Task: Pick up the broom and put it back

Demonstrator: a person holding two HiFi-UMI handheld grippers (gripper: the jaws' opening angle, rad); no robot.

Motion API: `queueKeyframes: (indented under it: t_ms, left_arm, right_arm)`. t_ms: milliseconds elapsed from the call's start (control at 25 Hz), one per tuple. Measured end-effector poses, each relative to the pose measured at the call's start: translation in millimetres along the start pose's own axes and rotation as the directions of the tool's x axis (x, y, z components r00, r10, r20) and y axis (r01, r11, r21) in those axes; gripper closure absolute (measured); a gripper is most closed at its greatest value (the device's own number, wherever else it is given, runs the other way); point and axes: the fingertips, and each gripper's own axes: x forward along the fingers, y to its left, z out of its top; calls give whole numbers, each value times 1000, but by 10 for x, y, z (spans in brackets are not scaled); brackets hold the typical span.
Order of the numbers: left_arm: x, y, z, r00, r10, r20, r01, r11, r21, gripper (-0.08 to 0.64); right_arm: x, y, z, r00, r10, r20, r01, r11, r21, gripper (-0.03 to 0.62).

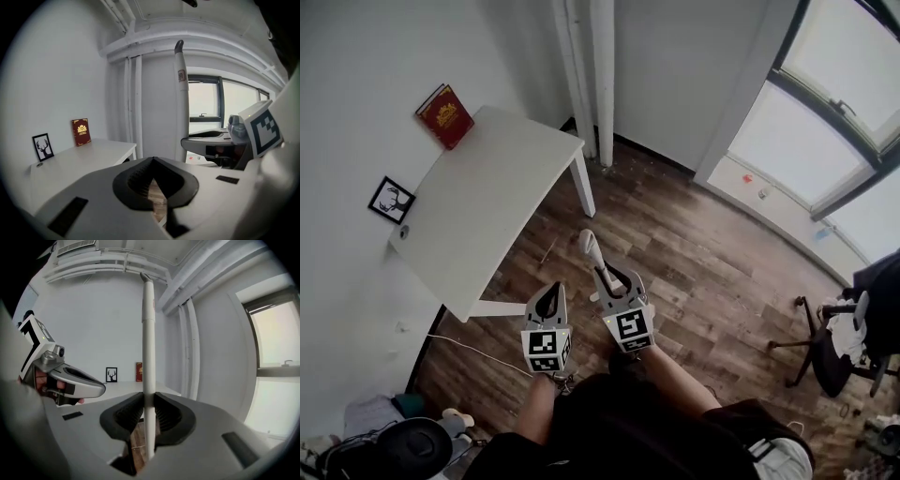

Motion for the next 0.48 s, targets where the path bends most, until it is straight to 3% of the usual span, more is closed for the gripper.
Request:
queueKeyframes:
  t_ms: [480]
  left_arm:
    - [848,-595,289,991,-125,-39,128,990,66,560]
  right_arm:
    - [-70,-1200,-166,986,-163,-23,164,985,48,502]
